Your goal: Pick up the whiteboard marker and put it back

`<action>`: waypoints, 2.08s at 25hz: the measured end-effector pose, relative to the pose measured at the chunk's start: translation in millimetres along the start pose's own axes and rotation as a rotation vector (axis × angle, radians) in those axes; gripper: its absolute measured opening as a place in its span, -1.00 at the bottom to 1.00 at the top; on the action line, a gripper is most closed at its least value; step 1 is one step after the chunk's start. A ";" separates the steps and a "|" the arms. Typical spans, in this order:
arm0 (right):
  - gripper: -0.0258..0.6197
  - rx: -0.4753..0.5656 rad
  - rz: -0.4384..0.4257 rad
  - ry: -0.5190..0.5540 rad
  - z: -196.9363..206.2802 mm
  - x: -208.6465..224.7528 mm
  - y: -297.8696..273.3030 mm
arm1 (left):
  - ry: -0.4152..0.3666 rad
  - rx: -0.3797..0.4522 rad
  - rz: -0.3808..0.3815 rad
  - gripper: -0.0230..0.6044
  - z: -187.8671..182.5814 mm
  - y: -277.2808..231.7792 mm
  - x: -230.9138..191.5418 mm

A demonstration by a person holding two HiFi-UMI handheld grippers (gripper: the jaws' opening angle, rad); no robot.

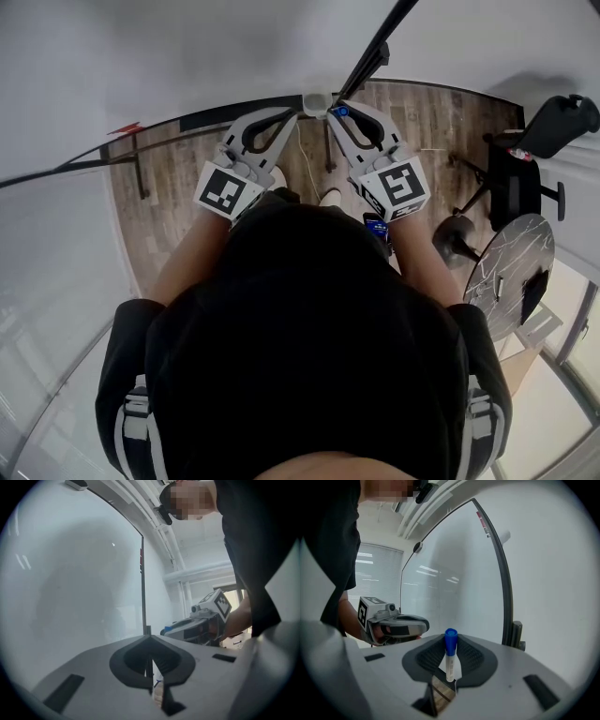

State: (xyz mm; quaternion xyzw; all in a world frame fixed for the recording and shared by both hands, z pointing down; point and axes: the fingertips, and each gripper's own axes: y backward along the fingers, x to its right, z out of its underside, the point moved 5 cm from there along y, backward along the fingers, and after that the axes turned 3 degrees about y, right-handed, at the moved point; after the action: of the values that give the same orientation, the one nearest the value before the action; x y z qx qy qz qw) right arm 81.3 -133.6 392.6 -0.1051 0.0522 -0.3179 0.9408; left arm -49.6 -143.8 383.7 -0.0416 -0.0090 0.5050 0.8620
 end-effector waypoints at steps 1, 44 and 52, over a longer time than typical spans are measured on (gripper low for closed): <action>-0.70 0.001 -0.001 -0.001 0.3 -1.0 1.5 | 0.001 -0.001 0.002 -0.92 0.9 -0.3 0.9; -0.70 -0.047 0.008 0.017 5.4 13.8 -22.7 | 0.009 0.029 -0.008 -0.92 -2.4 -0.7 -9.5; -0.70 -0.132 0.018 0.019 27.1 26.9 -53.8 | 0.011 0.033 -0.003 -0.92 -2.2 0.9 -14.4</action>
State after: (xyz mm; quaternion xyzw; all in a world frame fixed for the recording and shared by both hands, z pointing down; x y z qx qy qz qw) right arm 75.5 -187.3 430.6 -0.1633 0.0831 -0.3063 0.9341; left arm -57.3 -156.1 381.8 -0.0300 0.0042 0.5038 0.8633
